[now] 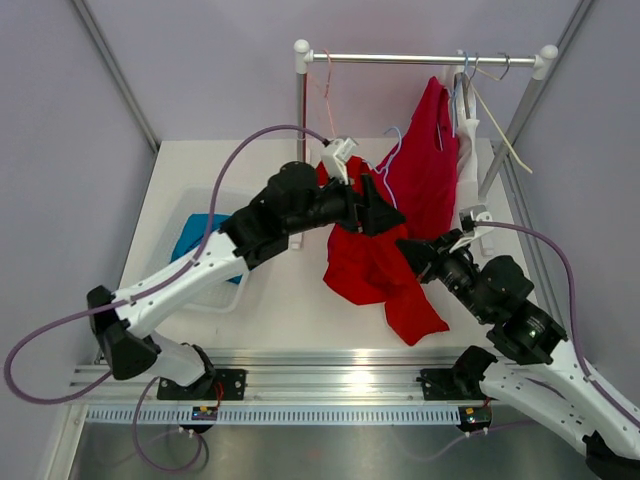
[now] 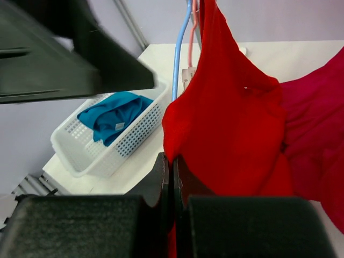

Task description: Remove the t-shirt from the hanger

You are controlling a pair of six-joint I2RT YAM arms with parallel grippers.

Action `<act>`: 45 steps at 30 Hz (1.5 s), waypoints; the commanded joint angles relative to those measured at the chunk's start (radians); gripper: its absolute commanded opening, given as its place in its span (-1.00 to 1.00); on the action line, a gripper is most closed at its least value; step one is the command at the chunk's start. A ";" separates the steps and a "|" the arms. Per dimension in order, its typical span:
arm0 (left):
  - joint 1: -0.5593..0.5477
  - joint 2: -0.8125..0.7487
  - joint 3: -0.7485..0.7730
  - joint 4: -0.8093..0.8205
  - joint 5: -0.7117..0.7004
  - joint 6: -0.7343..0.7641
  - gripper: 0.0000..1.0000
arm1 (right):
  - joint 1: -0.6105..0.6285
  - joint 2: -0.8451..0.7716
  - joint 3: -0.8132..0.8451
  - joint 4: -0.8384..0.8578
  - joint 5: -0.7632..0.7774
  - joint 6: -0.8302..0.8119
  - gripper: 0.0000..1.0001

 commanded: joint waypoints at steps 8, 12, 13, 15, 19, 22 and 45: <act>-0.030 0.168 0.204 0.022 -0.261 0.089 0.25 | 0.062 -0.112 -0.002 -0.019 0.030 0.021 -1.00; -0.031 0.161 0.211 0.071 -0.246 0.066 -0.72 | 0.062 -0.118 -0.002 -0.053 0.005 0.030 -1.00; -0.033 0.153 0.213 0.077 -0.246 0.064 -0.96 | 0.062 -0.122 -0.002 -0.073 -0.010 0.043 -1.00; -0.033 0.128 0.215 0.097 -0.246 0.073 -0.98 | 0.062 -0.131 -0.002 -0.088 -0.045 0.058 -1.00; -0.033 0.093 0.179 0.129 -0.209 0.063 -1.00 | 0.063 -0.137 -0.008 -0.077 -0.126 0.086 -1.00; -0.033 0.027 0.101 0.182 -0.219 0.044 -1.00 | 0.063 -0.135 -0.005 -0.080 -0.211 0.090 -0.69; -0.033 -0.237 0.077 0.321 -0.193 -0.016 -1.00 | 0.169 0.058 -0.090 -0.079 -0.265 0.078 -0.06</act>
